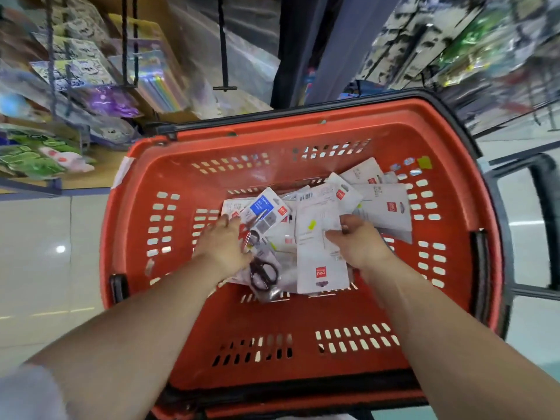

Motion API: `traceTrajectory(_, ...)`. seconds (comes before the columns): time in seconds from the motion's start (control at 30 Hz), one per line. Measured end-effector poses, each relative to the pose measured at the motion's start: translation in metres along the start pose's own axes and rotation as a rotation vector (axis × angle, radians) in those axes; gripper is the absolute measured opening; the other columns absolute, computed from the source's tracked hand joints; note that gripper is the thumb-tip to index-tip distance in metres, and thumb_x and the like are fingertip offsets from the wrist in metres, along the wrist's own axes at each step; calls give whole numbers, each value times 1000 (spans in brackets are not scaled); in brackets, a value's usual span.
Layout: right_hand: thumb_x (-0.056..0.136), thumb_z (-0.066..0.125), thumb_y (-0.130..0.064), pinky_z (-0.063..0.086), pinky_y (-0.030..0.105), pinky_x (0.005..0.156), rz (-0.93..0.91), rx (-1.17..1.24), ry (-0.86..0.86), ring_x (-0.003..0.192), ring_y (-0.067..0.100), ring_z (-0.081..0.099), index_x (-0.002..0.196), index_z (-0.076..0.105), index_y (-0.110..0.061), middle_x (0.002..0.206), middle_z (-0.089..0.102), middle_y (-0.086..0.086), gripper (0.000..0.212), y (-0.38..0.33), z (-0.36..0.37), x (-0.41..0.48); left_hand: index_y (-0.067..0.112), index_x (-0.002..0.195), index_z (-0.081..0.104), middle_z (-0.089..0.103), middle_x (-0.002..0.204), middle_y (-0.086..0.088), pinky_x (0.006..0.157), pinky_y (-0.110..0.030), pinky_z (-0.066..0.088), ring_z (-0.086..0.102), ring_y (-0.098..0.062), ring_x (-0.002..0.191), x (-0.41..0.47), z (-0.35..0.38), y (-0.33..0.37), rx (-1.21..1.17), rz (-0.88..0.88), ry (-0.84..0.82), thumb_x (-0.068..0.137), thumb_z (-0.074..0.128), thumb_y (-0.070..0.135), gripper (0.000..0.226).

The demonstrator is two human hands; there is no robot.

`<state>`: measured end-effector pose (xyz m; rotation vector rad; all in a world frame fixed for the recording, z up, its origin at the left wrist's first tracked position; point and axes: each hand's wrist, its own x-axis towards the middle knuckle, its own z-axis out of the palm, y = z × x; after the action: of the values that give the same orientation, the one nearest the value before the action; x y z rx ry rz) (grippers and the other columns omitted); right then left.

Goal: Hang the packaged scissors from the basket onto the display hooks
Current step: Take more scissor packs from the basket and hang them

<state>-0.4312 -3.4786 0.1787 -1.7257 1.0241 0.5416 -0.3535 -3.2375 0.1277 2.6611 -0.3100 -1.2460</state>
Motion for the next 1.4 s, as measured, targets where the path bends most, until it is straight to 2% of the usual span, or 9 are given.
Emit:
traceTrajectory(0.1, 99, 62, -4, 62, 32, 69, 10, 55, -34, 93, 18, 74, 146, 41, -35, 100, 70, -7, 60, 5, -14, -10, 15, 165, 18, 18, 174, -12, 123, -44, 32, 30, -36, 155, 31, 14, 4, 16, -48, -47, 81, 80, 59, 113)
traceTrajectory(0.27, 100, 63, -7, 61, 27, 60, 27, 201, -36, 80, 15, 76, 109, 76, -9, 104, 78, 11, 15, 10, -20, -17, 10, 161, 27, 45, 158, -18, 113, -43, 43, 49, -38, 142, 58, 34, 0, 36, -36, -53, 86, 83, 48, 101)
traceTrajectory(0.4, 99, 56, -10, 59, 37, 85, 38, 264, -142, 103, 26, 76, 111, 79, -14, 106, 81, 4, 25, 14, -19, -17, 11, 159, 34, 55, 147, -23, 106, -43, 50, 58, -40, 130, 61, 41, -11, 20, 19, -50, 99, 65, 32, 70)
traceTrajectory(0.63, 86, 78, 4, 61, 47, 94, -90, 248, -46, 101, 23, 77, 106, 79, -15, 102, 81, 6, 28, 7, -14, -24, 13, 161, 31, 46, 151, -18, 111, -41, 45, 50, -37, 137, 62, 41, -12, -1, 38, -69, 88, 81, 41, 93)
traceTrajectory(0.8, 88, 81, -12, 57, 25, 67, -224, 282, 93, 67, 12, 70, 86, 79, -11, 72, 76, 5, 3, 0, -16, -32, 8, 154, 38, 62, 134, -23, 94, -42, 53, 64, -41, 120, 62, 37, -9, 23, 25, -44, 97, 59, 13, 60)
traceTrajectory(0.9, 95, 76, -20, 63, 49, 76, -234, 285, 188, 78, 36, 75, 78, 79, -9, 79, 77, 16, 20, -1, -13, -36, 3, 146, 47, 67, 127, -25, 91, -44, 55, 66, -43, 114, 57, 25, -12, -29, -26, -30, 98, 45, 0, 48)
traceTrajectory(1.13, 97, 73, -28, 59, 55, 79, -175, 266, 226, 75, 25, 68, 84, 79, -3, 85, 76, 22, 29, -12, 7, -64, 14, 132, 65, 73, 127, -7, 100, -43, 54, 69, -30, 109, -7, -13, 6, -796, -54, 33, 100, 59, 7, 33)
traceTrajectory(1.3, 101, 68, -23, 41, 17, 43, -84, 303, 116, 39, 2, 50, 69, 65, -1, 45, 54, -11, 39, -22, 19, -89, 33, 119, 68, 80, 114, 9, 101, -48, 55, 73, -21, 110, -75, -44, 16, -1208, 30, -115, 103, 62, 12, 27)
traceTrajectory(1.4, 100, 69, -26, 33, 18, 46, -77, 304, 93, 43, 8, 37, 66, 57, 6, 49, 46, 1, 48, -25, 27, -98, 34, 119, 70, 80, 114, 8, 97, -43, 54, 76, -15, 106, -106, -65, 21, -1396, 35, -288, 105, 52, 45, 26)
